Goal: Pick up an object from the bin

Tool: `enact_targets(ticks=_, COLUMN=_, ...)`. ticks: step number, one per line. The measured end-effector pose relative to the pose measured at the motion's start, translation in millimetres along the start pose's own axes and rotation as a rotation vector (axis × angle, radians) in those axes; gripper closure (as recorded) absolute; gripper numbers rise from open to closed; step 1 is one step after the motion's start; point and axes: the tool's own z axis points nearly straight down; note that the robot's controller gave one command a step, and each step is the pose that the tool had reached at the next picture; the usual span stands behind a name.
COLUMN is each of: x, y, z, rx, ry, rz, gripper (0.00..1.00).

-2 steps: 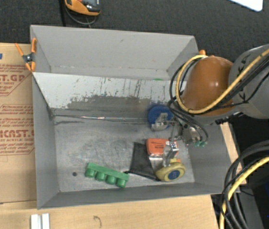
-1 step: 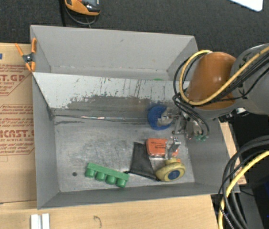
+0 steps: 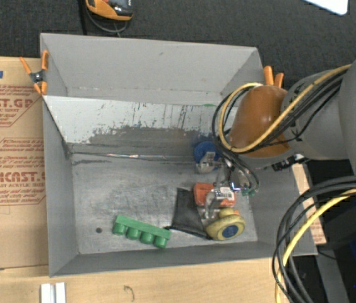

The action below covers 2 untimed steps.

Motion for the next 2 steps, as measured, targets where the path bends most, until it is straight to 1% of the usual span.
enact_targets(ticks=1, x=12.3, y=1.3, z=-5.2, rx=-0.002, ry=-0.011, rz=0.316, gripper=1.0)
enact_targets(ticks=2, x=12.3, y=1.3, z=-5.2, rx=-0.002, ry=-0.011, rz=0.316, gripper=1.0)
